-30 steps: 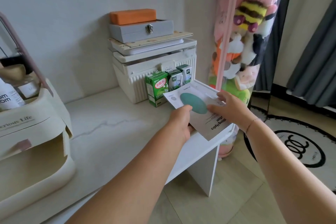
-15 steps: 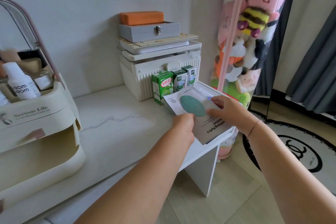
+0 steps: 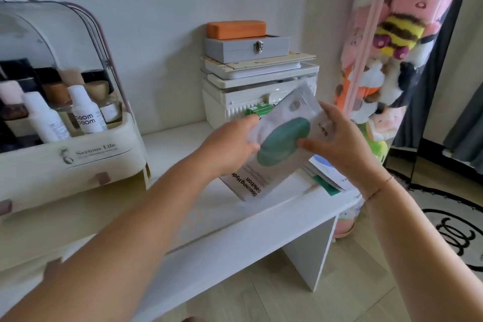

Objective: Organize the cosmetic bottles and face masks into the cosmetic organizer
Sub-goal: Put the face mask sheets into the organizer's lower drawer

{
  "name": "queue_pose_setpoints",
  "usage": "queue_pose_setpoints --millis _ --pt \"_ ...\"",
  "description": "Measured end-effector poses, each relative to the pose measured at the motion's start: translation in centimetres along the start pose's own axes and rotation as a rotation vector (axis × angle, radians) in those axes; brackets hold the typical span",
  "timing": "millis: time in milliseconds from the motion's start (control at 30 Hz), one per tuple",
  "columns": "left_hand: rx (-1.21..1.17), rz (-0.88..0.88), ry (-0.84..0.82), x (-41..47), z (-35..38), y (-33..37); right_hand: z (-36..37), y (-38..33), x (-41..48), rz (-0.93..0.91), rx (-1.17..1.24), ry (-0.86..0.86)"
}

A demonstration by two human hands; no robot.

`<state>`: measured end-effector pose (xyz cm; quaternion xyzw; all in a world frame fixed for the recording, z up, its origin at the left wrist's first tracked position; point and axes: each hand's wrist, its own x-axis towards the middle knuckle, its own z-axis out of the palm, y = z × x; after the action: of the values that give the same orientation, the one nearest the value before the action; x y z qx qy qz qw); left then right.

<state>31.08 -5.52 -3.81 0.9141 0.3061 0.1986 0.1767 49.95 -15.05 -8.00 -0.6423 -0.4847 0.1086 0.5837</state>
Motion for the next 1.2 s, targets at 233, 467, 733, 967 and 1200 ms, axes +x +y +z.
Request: queue_pose_setpoints --millis 233,467,733,967,1200 --pt "0.264 0.045 -0.129 -0.2 -1.2 -2.6 2.8 1.6 -0.8 0.139 0.208 -0.139" --pt "-0.432 -0.354 0.473 -2.2 2.2 -6.8 4.7 3.8 -1.7 0.260 0.463 -0.100" --pt "-0.731 -0.441 0.542 -4.1 5.4 -6.2 6.3 4.0 -3.1 0.222 0.563 -0.017" --pt "-0.636 -0.409 0.457 -5.2 6.1 -7.1 6.5 3.6 -3.3 0.189 0.492 -0.014" --pt "-0.545 -0.454 0.449 -6.0 6.2 -7.2 6.9 3.3 -4.1 0.176 0.346 -0.047"
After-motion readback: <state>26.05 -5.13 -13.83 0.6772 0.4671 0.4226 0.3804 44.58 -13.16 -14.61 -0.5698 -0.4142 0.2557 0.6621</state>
